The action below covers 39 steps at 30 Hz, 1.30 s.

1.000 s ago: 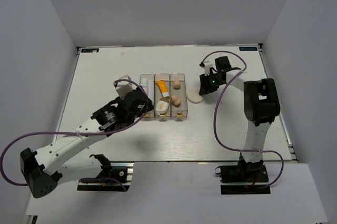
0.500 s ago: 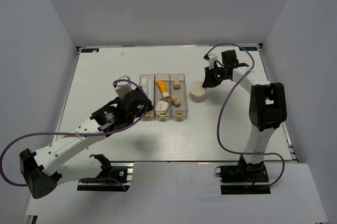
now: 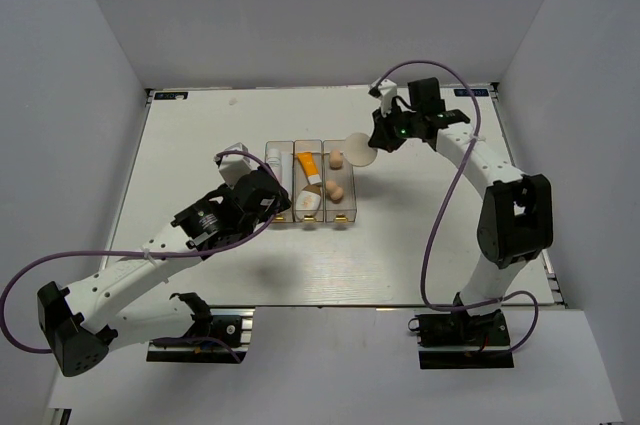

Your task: Organize the makeup

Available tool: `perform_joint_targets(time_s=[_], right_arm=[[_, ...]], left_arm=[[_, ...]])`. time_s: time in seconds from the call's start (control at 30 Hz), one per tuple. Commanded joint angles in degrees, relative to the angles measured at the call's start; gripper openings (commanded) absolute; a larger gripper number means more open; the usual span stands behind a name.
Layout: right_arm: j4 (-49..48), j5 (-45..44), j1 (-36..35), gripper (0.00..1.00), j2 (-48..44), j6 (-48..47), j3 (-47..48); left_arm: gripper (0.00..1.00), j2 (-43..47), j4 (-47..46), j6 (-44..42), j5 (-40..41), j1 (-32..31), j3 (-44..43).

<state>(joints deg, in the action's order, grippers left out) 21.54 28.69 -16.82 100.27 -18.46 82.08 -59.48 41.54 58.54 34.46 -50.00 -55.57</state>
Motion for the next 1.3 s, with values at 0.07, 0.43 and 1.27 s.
perform_joint_targets(time_s=[0.07, 0.43, 1.27], right_arm=[[2.62, -4.41, -4.18, 0.00, 2.47, -0.97, 4.40], [4.21, -14.00, -9.54, 0.00, 7.04, -3.08, 6.95], [4.74, -12.35, -10.78, 0.57, 5.03, -2.02, 8.54]], left_arm=[[0.76, 0.95, -0.41, 0.17, 0.96, -0.19, -1.12], [0.76, 2.09, -0.06, 0.52, 1.40, -0.19, -0.33], [0.77, 1.39, -0.32, -0.01, 1.23, -0.19, -1.12]])
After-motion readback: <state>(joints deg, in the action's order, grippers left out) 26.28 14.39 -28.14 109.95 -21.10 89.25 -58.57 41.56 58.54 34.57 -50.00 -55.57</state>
